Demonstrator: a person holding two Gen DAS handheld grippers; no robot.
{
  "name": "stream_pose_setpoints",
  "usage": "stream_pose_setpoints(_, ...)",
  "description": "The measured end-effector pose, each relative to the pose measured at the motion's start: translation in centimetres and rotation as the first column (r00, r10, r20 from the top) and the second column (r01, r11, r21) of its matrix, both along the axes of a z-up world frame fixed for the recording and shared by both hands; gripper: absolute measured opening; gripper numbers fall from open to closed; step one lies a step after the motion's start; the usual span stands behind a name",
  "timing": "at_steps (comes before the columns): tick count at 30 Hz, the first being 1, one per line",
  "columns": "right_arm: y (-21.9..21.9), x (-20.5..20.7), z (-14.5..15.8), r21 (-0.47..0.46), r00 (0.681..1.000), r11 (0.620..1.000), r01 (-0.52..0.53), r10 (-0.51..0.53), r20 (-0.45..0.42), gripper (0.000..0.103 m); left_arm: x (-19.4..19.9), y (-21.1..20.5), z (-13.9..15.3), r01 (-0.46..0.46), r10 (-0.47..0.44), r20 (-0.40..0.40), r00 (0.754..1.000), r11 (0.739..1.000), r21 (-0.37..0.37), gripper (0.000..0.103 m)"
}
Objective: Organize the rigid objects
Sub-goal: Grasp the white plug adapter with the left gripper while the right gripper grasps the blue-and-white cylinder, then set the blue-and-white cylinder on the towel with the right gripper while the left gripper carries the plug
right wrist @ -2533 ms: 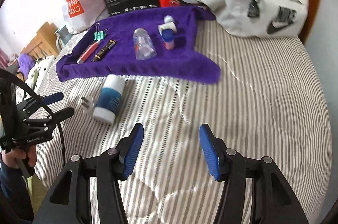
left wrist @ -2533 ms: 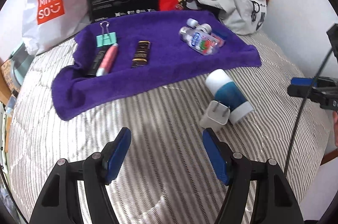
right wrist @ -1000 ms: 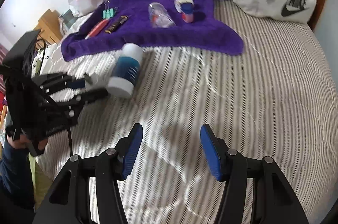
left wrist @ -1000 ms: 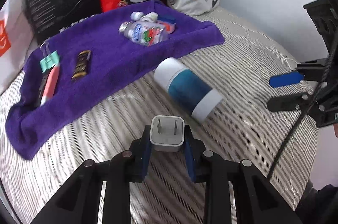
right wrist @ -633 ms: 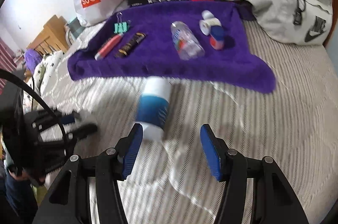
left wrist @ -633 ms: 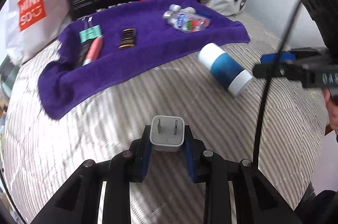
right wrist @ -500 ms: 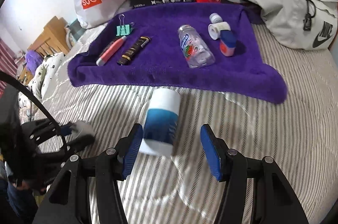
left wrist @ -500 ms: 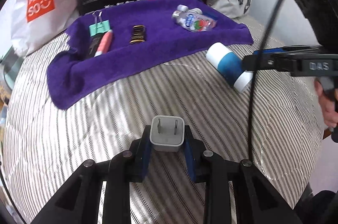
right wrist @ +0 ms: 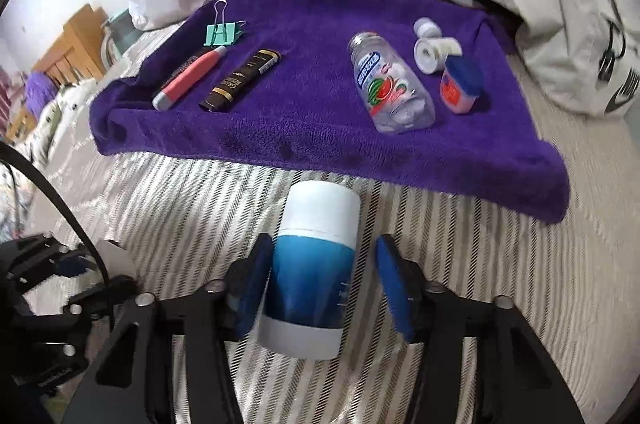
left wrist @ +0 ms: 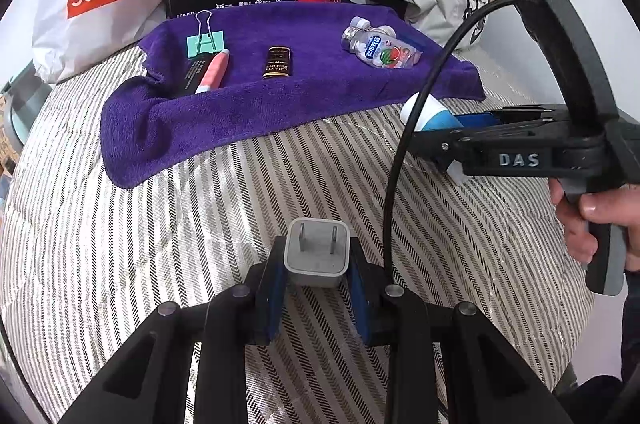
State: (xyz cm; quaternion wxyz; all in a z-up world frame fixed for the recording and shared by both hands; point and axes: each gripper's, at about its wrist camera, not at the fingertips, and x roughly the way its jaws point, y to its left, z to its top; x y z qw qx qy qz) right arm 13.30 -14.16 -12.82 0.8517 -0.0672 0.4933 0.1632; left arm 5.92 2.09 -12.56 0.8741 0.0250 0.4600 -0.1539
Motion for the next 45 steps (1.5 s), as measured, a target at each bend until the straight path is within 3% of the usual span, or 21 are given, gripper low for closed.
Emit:
stream_pose_setpoints(2, -0.1, -0.3, 0.0, -0.026, 1.0, 1.0, -0.017, 0.018, 0.015, 0.041, 0.1, -0.2, 0.0, 0.005, -0.005, -0.002, 1.0, 1.0, 0.017, 0.027)
stream_pose_setpoints(5, -0.8, -0.7, 0.1, -0.041, 0.998, 0.998, -0.056, 0.056, 0.001, 0.037, 0.0, -0.4, 0.0, 0.005, -0.005, 0.0, 1.0, 1.0, 0.03, 0.027)
stream_pose_setpoints(14, -5.1, -3.8, 0.2, -0.096, 0.994, 0.991, -0.098, 0.094, -0.051, 0.037, 0.0, -0.5, 0.0, -0.011, 0.01, 0.007, 1.0, 0.999, 0.03, 0.027)
stream_pose_setpoints(27, -6.2, -4.3, 0.0, -0.05, 0.999, 0.997, -0.053, 0.052, -0.012, 0.039, -0.1, -0.9, 0.0, -0.039, 0.038, 0.015, 0.999, 0.997, 0.06, 0.027)
stream_pose_setpoints(33, -6.2, -4.0, 0.1, -0.051, 0.997, 0.996, -0.071, 0.07, -0.029, 0.037, 0.0, -1.0, 0.0, -0.061, 0.061, 0.011, 0.998, 0.996, 0.063, 0.027)
stream_pose_setpoints(45, -7.6, -4.3, 1.6, 0.031, 0.993, 0.993, -0.11, 0.111, -0.031, 0.036, 0.5, -0.2, 1.1, -0.094, 0.094, -0.007, 0.996, 0.995, 0.027, 0.027)
